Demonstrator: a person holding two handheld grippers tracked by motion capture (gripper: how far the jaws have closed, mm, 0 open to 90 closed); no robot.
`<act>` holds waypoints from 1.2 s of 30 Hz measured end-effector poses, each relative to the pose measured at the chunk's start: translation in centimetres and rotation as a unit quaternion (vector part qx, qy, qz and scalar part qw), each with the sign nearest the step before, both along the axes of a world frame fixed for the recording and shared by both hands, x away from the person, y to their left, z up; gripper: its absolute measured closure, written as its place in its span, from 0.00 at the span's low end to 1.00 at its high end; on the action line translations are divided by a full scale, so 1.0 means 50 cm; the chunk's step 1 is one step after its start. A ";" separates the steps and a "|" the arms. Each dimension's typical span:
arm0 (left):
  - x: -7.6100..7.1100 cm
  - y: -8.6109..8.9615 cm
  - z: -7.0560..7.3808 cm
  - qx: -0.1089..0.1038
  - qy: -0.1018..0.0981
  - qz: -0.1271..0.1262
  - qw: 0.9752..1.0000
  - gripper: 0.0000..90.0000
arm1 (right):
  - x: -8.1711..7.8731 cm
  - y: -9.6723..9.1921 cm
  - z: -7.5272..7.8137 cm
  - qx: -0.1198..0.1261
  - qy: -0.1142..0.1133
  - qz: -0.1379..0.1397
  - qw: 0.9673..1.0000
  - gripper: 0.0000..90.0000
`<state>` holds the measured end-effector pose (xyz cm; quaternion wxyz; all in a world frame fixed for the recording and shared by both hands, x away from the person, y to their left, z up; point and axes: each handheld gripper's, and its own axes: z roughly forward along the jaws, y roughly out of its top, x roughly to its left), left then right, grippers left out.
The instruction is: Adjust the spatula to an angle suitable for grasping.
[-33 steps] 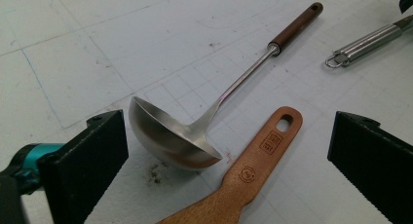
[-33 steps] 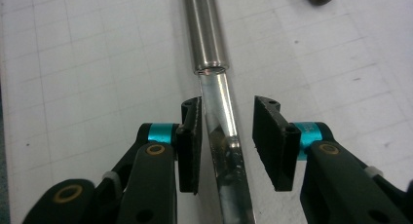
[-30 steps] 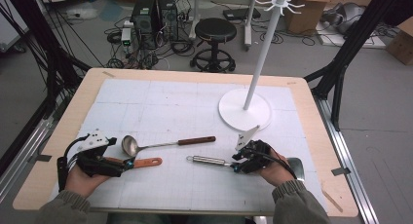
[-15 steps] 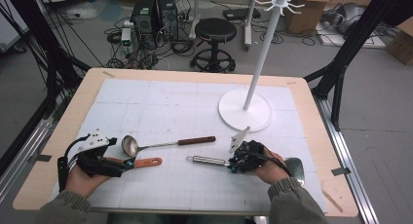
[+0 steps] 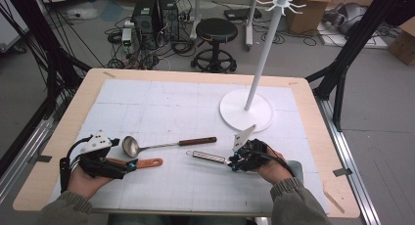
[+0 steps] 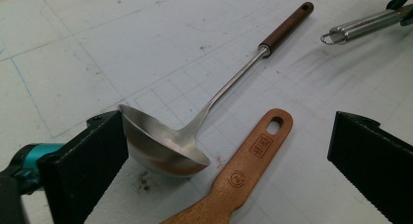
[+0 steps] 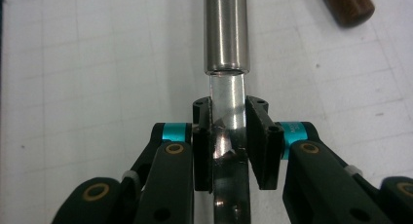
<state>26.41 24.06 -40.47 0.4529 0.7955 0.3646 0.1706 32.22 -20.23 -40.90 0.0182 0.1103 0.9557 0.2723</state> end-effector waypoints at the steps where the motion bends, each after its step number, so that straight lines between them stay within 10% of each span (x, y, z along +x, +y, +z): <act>1: 0.000 -0.002 0.001 0.000 -0.001 -0.001 1.000 0.02 | 0.000 0.001 0.003 0.005 0.000 0.003 1.000 0.83; 21: 0.008 -0.051 0.034 -0.020 -0.002 -0.042 0.999 0.05 | -0.006 0.064 0.060 0.113 -0.030 0.013 0.993 0.83; 36: 0.034 -0.123 0.089 -0.080 -0.007 -0.101 0.992 0.24 | 0.003 0.132 0.097 0.177 -0.032 0.021 0.984 0.83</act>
